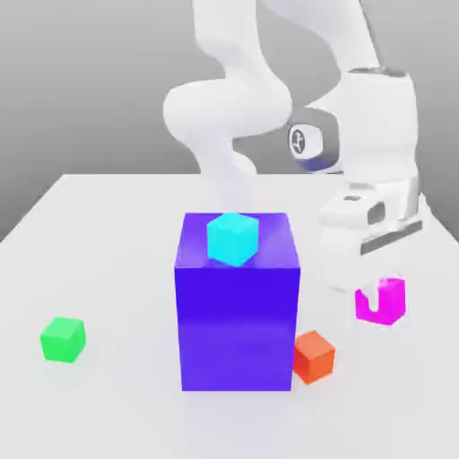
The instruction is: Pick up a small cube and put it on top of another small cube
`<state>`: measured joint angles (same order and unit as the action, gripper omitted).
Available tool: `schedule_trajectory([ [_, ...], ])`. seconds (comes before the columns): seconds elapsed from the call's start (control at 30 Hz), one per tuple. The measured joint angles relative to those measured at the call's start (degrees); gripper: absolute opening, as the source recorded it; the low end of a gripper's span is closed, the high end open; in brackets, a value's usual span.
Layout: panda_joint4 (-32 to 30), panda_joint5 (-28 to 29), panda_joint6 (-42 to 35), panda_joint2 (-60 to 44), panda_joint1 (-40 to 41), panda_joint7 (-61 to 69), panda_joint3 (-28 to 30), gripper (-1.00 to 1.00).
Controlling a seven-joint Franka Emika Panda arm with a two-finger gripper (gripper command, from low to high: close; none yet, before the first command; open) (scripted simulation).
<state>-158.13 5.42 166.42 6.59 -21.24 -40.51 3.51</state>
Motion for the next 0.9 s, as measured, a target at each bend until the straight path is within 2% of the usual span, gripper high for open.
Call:
schedule_trajectory([
  [0.53,2.0,0.2,-12.6,-1.4,31.1,-19.0,26.3,-1.00],
  [0.63,2.1,-4.3,-11.2,-5.3,33.2,-17.2,27.8,-1.00],
  [0.8,2.7,-16.6,-4.4,-14.1,35.9,-8.6,22.5,-1.00],
  [0.83,2.8,-18.7,-3.2,-15.6,36.9,-7.1,21.0,1.00],
  [0.9,2.8,-18.7,-3.2,-15.6,36.9,-7.1,21.0,1.00],
])
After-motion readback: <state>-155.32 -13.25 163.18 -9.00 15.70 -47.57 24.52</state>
